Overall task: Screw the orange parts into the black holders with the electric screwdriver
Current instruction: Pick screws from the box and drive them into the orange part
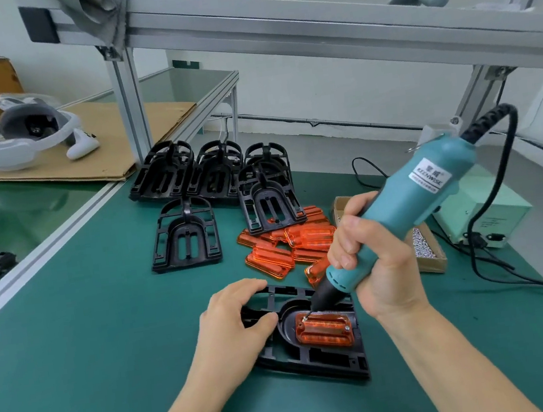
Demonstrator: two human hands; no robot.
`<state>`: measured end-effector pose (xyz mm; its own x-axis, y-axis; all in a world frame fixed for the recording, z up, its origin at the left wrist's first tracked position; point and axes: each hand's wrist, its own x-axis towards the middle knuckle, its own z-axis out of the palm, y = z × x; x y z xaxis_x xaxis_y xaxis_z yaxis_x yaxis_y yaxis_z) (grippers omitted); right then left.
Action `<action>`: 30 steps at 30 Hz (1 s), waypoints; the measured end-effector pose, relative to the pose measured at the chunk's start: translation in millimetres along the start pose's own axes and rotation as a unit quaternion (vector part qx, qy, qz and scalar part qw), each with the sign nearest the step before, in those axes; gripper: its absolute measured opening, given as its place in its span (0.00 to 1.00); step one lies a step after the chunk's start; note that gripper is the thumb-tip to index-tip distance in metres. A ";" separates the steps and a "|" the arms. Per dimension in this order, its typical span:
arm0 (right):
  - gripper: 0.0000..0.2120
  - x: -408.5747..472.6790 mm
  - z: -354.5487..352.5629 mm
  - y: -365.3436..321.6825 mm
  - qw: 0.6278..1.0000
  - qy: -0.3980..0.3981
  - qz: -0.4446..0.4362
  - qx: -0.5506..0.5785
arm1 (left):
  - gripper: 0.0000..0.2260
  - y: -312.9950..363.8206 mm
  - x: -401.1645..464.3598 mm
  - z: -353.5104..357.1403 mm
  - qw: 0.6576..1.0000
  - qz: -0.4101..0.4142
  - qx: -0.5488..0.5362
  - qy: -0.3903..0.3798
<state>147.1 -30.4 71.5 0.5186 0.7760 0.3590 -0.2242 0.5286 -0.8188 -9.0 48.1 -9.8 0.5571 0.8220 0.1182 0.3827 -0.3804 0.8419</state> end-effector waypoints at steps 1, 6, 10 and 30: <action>0.08 0.4 0.8 1.3 1.000 -0.006 -0.001 -0.011 | 0.18 0.0 -0.2 0.6 1.000 -0.002 0.006 -0.003; 0.09 2.7 5.4 7.1 0.999 -0.021 0.007 -0.038 | 0.19 2.4 -0.1 1.0 1.000 -0.003 0.003 -0.007; 0.10 4.5 7.2 10.0 0.998 -0.033 0.014 -0.050 | 0.19 1.8 -0.9 1.0 1.000 -0.006 0.000 -0.010; 0.06 16.9 16.3 15.9 0.967 -0.227 0.061 -0.096 | 0.18 -9.3 3.6 10.0 1.000 0.010 -0.027 -0.004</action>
<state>138.9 -3.2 71.8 0.0719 0.9224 0.3795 -0.0803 0.3846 -0.9196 -3.1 50.3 -22.4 0.5695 0.8114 0.1314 0.3308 -0.3726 0.8670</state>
